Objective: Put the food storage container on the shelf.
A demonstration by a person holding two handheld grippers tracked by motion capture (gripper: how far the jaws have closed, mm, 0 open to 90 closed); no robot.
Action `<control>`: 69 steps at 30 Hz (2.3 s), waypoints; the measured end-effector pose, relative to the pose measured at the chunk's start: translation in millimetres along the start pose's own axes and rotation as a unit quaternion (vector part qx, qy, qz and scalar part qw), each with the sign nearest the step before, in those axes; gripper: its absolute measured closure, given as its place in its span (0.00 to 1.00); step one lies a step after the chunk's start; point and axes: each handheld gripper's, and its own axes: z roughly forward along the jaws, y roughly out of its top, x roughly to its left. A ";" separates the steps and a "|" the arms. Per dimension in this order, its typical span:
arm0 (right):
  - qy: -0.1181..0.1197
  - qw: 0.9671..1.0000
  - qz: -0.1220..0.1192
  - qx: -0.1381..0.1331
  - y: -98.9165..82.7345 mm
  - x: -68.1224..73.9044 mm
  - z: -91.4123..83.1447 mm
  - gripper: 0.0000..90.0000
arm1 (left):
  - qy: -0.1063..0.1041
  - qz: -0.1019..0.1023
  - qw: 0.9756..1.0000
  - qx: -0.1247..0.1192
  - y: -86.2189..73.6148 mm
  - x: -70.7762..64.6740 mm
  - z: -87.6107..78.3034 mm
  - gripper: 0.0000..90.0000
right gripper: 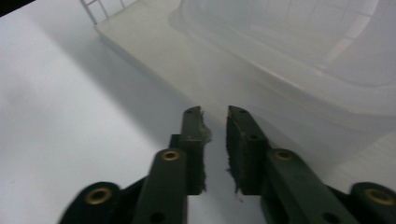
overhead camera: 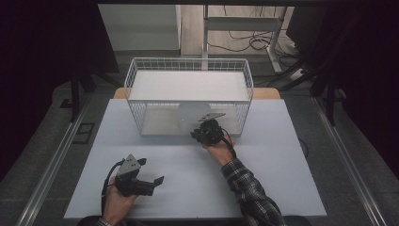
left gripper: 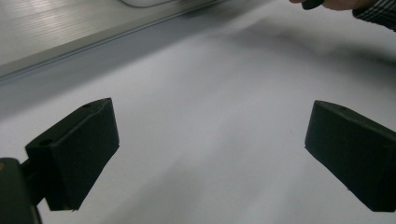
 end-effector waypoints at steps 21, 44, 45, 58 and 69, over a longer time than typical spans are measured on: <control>0.006 1.000 -0.022 -0.009 -8.5 9.0 -37.7 0.32 | -0.005 -0.006 1.000 0.013 0.2 0.1 2.5 0.03; 0.013 0.999 -0.036 -0.009 -30.2 14.0 -66.5 0.05 | -0.008 -0.006 1.000 0.026 0.2 -0.7 4.1 0.02; 0.012 0.999 -0.037 -0.009 -31.3 14.2 -67.9 0.05 | -0.008 -0.007 1.000 0.026 0.2 -0.7 4.1 0.02; 0.010 0.999 -0.038 -0.014 -46.2 16.8 -85.5 0.03 | -0.009 -0.008 1.000 0.025 0.1 -0.6 3.6 0.02; -0.002 0.999 -0.038 -0.014 -62.5 13.7 -106.9 0.02 | -0.010 -0.010 1.000 0.028 0.6 -0.9 3.1 0.02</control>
